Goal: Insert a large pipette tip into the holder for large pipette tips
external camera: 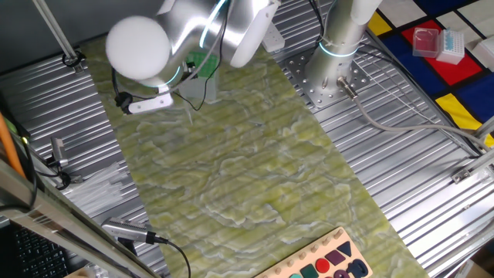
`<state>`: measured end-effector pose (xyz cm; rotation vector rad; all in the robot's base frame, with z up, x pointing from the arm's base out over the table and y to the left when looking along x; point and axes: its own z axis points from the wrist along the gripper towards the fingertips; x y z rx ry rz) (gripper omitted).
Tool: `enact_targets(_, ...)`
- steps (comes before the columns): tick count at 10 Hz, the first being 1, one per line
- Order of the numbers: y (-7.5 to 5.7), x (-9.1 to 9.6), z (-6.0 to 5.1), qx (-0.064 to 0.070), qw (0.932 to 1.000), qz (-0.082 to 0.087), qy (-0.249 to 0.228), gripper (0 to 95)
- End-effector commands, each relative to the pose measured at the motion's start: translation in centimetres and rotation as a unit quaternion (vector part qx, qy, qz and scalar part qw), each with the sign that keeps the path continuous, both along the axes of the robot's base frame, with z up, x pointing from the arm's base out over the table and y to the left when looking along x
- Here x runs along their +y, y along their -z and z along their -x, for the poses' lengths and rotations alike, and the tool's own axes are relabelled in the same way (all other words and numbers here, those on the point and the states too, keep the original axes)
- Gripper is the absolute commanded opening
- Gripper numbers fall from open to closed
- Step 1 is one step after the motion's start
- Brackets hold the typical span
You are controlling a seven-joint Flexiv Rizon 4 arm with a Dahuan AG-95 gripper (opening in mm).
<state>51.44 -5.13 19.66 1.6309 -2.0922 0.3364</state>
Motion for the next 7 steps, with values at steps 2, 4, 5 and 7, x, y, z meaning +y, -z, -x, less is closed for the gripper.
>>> enact_targets(2, 0.64, 1.65, -1.64, 0.007, 0.9999, 0.004, 0.010, 0.0)
enact_targets(4, 0.64, 1.65, -1.64, 0.001, 0.9998, 0.006, 0.021, 0.0)
enact_targets(5, 0.64, 1.65, -1.64, 0.000, 0.9997, 0.009, 0.023, 0.0)
enact_targets(7, 0.64, 1.65, -1.64, 0.005, 0.9998, 0.017, 0.010, 0.0)
